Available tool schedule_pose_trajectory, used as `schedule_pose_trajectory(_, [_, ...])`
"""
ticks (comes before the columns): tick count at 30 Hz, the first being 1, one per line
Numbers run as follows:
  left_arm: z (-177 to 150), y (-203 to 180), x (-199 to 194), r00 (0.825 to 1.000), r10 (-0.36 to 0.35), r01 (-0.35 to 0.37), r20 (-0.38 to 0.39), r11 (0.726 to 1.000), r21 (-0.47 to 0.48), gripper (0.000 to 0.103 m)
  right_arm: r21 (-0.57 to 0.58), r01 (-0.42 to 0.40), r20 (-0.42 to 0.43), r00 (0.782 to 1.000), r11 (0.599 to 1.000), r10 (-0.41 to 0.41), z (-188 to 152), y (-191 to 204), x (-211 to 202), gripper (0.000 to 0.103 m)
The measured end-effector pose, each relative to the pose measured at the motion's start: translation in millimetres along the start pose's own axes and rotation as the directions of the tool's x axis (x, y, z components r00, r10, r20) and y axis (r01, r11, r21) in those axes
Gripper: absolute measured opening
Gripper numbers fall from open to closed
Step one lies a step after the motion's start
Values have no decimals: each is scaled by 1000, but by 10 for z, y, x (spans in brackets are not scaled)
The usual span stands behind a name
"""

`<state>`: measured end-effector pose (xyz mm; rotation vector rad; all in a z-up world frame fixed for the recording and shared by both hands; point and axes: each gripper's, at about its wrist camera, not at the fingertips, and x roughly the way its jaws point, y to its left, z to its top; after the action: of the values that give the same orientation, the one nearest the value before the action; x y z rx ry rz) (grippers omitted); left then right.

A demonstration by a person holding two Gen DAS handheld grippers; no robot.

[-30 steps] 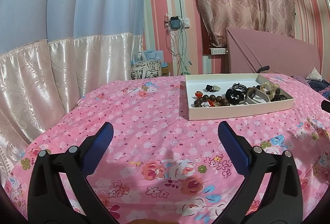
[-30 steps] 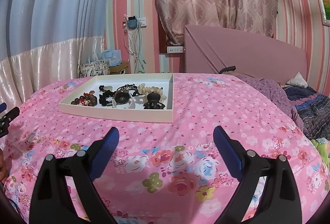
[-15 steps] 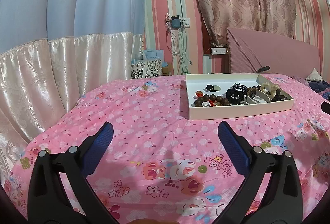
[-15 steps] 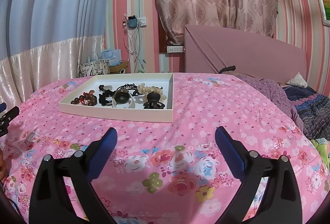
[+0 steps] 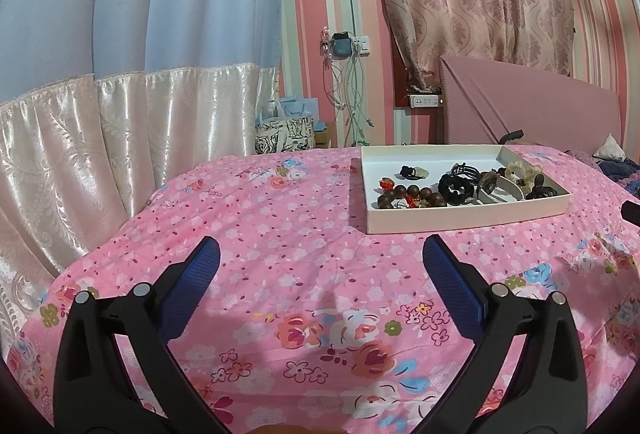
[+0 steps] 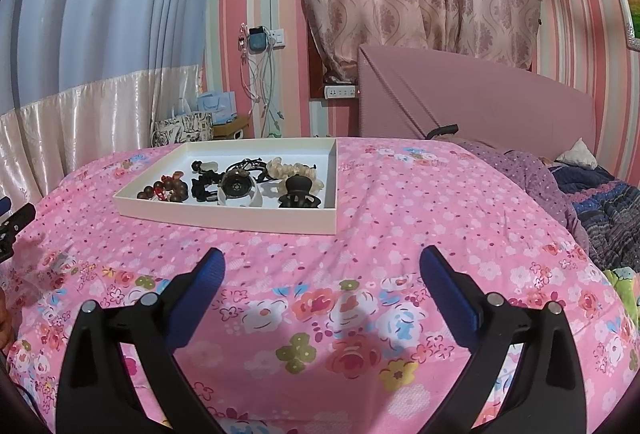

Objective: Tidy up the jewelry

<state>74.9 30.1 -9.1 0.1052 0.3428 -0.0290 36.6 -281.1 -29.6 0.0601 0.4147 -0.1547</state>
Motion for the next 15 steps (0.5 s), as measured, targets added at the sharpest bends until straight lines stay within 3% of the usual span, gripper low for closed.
schedule_pose_trajectory(15, [-3, 14, -9, 1000, 4, -4, 2, 1000, -13, 100, 5, -1, 6, 1000, 1000, 1, -2, -18, 1, 98])
